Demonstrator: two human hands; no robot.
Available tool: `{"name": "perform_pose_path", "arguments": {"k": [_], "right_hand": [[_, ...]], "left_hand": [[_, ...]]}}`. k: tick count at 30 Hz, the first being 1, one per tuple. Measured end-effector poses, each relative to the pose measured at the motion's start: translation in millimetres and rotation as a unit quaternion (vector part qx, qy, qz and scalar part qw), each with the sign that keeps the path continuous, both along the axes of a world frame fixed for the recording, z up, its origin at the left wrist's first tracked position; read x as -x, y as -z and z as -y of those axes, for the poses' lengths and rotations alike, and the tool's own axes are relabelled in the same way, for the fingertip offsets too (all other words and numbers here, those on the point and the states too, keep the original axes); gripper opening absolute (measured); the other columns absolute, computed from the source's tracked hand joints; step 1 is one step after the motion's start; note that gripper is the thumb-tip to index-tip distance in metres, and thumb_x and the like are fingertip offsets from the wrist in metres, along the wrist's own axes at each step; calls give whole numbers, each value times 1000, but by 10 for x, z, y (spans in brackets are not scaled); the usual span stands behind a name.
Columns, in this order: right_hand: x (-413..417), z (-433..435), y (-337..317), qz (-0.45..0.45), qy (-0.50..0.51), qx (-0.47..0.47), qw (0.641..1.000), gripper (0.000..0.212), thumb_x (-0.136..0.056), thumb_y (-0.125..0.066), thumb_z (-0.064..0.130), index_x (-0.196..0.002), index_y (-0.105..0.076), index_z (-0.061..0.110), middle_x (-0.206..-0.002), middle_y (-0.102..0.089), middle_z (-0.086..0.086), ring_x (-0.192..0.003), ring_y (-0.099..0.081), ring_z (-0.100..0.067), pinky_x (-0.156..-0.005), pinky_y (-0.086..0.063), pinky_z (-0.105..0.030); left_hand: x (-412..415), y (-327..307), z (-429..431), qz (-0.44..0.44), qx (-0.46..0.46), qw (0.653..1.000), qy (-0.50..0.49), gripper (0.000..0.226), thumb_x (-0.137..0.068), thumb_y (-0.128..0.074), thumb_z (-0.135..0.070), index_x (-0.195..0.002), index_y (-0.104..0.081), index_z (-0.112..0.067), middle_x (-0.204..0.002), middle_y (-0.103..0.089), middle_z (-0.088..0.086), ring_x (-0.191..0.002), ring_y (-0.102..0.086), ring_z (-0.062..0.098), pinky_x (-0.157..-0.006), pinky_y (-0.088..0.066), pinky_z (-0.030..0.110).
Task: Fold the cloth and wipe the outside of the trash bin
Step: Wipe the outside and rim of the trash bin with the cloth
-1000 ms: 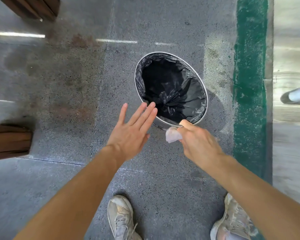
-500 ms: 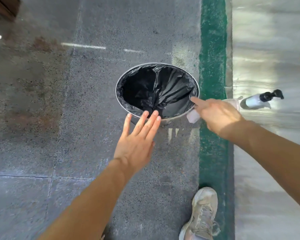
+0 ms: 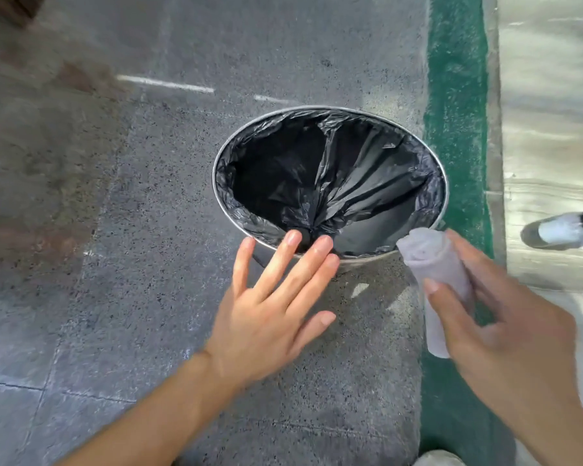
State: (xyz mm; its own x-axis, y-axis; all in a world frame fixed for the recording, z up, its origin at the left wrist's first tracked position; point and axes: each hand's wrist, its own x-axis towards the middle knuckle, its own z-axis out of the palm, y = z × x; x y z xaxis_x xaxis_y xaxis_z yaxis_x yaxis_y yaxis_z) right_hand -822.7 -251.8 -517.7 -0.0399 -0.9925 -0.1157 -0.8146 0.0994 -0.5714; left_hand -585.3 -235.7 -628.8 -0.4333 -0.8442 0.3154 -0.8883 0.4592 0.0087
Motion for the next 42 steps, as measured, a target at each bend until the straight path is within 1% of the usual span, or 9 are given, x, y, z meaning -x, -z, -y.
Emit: {"name": "perform_pose_path", "arguments": {"k": [4, 10, 13, 21, 24, 27, 31, 37, 42], "right_hand": [[67, 312, 92, 25, -30, 70, 997, 59, -86, -66, 41, -137, -39, 54, -128, -54, 32, -115, -56, 4, -93, -52, -46], [144, 1039, -25, 81, -46, 201, 975, 61, -80, -66, 50, -136, -43, 53, -126, -58, 29, -113, -59, 1, -99, -47, -44], [143, 1542, -240, 79, -77, 230, 967, 63, -75, -67, 41, -133, -43, 50, -120, -61, 30, -116, -56, 4, -99, -47, -46], [96, 2280, -169, 28, -14, 169, 985, 50, -86, -64, 20, -133, -55, 32, -133, -60, 5, -124, -52, -21, -107, -32, -22], [18, 2446, 114, 24, -16, 178, 984, 49, -89, -61, 12, -136, -54, 22, -138, -55, 1, -128, -49, -19, -99, -24, -9], [-65, 2553, 338, 57, -13, 181, 982, 51, -92, -56, 9, -142, -46, 18, -145, -47, 3, -134, -42, -15, -106, -20, -13], [-190, 2592, 501, 133, -21, 218, 967, 48, -97, -55, 20, -143, -44, 16, -146, -43, 6, -133, -34, 0, -100, -10, 5], [-273, 2685, 612, 189, -23, 254, 948, 42, -95, -59, 16, -136, -52, 10, -140, -51, -3, -130, -45, -6, -105, -21, -3], [-264, 2687, 665, 163, -45, 224, 960, 40, -94, -60, 11, -134, -54, 10, -138, -52, -4, -128, -46, -8, -100, -13, 4]], "left_hand": [[-118, -28, 232, 5, 58, 997, 46, 74, -97, -40, -58, -155, -26, -14, -164, -23, 2, -150, -22, 29, -118, -13, 62], [-214, -354, 891, -8, 103, 992, 74, 72, -99, -36, -57, -154, -31, -11, -161, -28, 5, -148, -27, 30, -116, -22, 60], [-179, -667, 1473, -12, 42, 998, 42, 66, -103, -21, -55, -154, -29, -15, -162, -26, 1, -148, -28, 29, -119, -20, 57], [-42, -1014, 2417, -76, -73, 994, -42, 65, -99, -14, -60, -154, -29, -29, -152, -44, -5, -141, -35, 23, -120, -18, 49], [-14, -951, 2483, -67, -59, 995, -44, 64, -98, -17, -64, -151, -35, -33, -146, -49, -4, -135, -40, 23, -118, -22, 51], [11, -926, 2499, -87, -48, 994, -51, 62, -98, -24, -64, -147, -43, -31, -141, -52, -5, -132, -42, 22, -115, -25, 53], [6, -956, 2530, -140, -78, 985, -62, 61, -96, -30, -63, -147, -43, -32, -143, -49, -8, -137, -36, 16, -121, -13, 54], [-13, -962, 2663, -127, -85, 987, -57, 62, -96, -31, -64, -144, -42, -27, -141, -50, -10, -132, -43, 12, -121, -9, 56], [6, -945, 2757, -108, -93, 986, -88, 70, -93, -28, -68, -148, -36, -25, -152, -42, -8, -144, -32, 14, -119, -9, 63]]}}
